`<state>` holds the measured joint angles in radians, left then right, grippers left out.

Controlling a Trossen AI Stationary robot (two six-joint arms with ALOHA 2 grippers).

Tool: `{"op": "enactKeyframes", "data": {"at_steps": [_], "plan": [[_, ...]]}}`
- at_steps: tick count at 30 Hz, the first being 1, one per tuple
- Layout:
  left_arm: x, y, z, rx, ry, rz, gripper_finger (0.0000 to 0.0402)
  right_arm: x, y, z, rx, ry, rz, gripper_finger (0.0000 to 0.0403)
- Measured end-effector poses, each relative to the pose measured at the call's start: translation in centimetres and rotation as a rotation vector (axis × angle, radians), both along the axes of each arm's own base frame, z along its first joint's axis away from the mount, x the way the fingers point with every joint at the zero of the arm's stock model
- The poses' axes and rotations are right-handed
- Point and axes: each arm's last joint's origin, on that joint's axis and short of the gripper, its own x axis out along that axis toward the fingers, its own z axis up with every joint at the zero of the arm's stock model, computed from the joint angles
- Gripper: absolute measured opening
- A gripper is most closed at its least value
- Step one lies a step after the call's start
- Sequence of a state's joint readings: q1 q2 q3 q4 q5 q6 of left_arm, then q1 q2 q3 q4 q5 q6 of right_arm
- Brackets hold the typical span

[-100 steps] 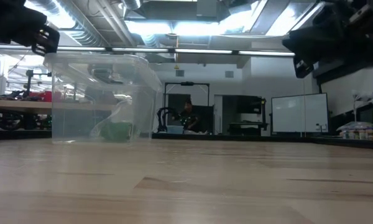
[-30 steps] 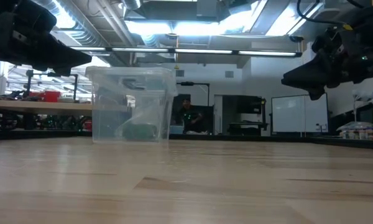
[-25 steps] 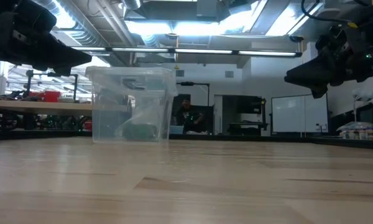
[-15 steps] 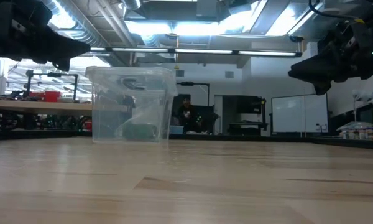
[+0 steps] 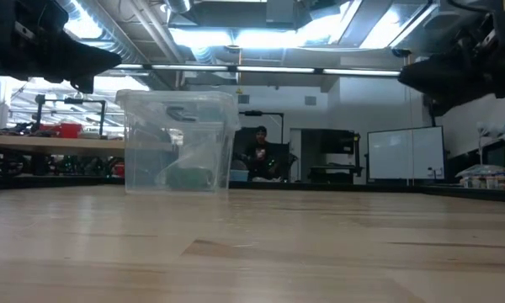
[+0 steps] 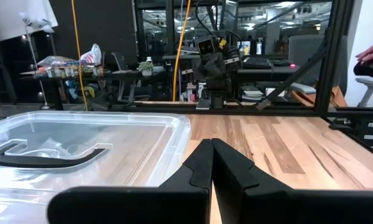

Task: Roll bandage
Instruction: Return to Home Position

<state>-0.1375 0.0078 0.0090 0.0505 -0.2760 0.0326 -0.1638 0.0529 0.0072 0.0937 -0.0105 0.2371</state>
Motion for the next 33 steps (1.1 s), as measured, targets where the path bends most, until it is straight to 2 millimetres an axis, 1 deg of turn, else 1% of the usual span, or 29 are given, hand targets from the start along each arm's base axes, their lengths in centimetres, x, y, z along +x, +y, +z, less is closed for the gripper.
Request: {"op": "enactKeyframes", "data": {"at_steps": [4,8,20,33], "plan": [[0.00,0.00,0.00,0.000,0.000,0.000,0.0000,-0.37,0.06,0.47,-0.010,-0.058,0.000,0.0104],[0.00,0.00,0.00,0.000,0.000,0.000,0.0000,-0.37,0.06,0.59,-0.012,-0.070,0.000,0.0104],[0.01,0.00,-0.01,0.000,0.001,0.000,0.0000,-0.30,0.05,-0.26,0.003,0.017,0.000,0.0104],[0.01,0.00,-0.01,0.000,0.001,0.000,0.0000,-0.30,0.05,-0.31,0.003,0.022,0.000,0.0104]]}}
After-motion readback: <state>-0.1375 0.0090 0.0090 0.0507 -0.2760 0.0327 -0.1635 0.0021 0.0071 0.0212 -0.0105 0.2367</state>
